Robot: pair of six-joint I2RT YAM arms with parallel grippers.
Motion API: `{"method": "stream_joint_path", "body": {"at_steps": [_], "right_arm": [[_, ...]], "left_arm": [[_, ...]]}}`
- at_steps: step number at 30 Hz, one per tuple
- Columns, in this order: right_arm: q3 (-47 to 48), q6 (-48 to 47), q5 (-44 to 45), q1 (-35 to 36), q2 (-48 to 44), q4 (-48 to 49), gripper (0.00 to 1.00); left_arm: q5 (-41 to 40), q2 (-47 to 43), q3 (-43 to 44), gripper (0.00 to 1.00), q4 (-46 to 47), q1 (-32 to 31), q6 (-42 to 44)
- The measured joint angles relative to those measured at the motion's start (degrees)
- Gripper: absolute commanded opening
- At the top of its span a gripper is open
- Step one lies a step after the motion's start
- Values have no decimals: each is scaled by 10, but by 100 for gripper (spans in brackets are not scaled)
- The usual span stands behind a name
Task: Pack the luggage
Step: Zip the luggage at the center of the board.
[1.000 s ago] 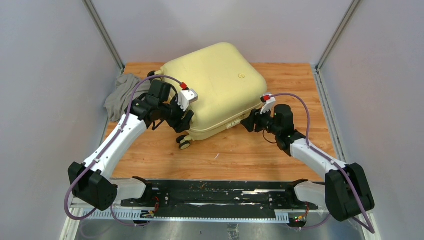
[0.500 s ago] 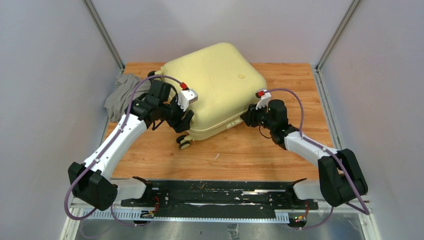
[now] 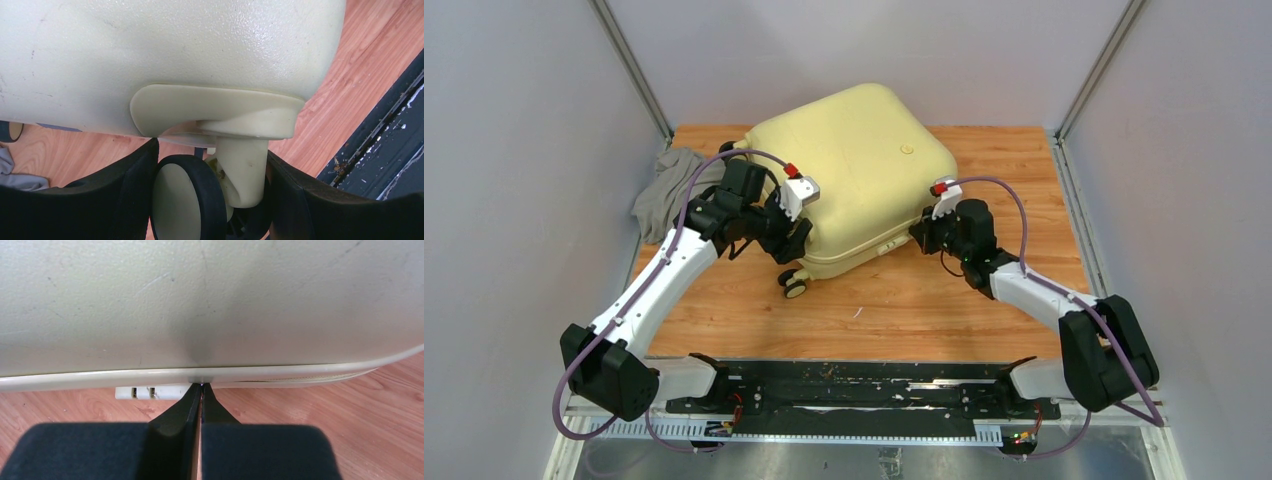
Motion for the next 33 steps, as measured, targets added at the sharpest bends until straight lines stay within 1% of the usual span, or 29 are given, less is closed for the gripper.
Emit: {"method": "stream_joint_path", "body": {"at_steps": [15, 24, 29, 33], "right_arm": [[-1, -44, -9, 0, -43, -41, 0], [-1, -40, -15, 6, -49, -29, 0], [-1, -27, 15, 53, -43, -13, 0], [-1, 8, -12, 131, -37, 11, 0]], "left_arm": [[2, 0, 2, 0, 1, -1, -4], [-2, 1, 2, 0, 1, -6, -14], [-21, 24, 31, 0, -26, -18, -26], [-19, 43, 48, 0, -27, -40, -38]]}}
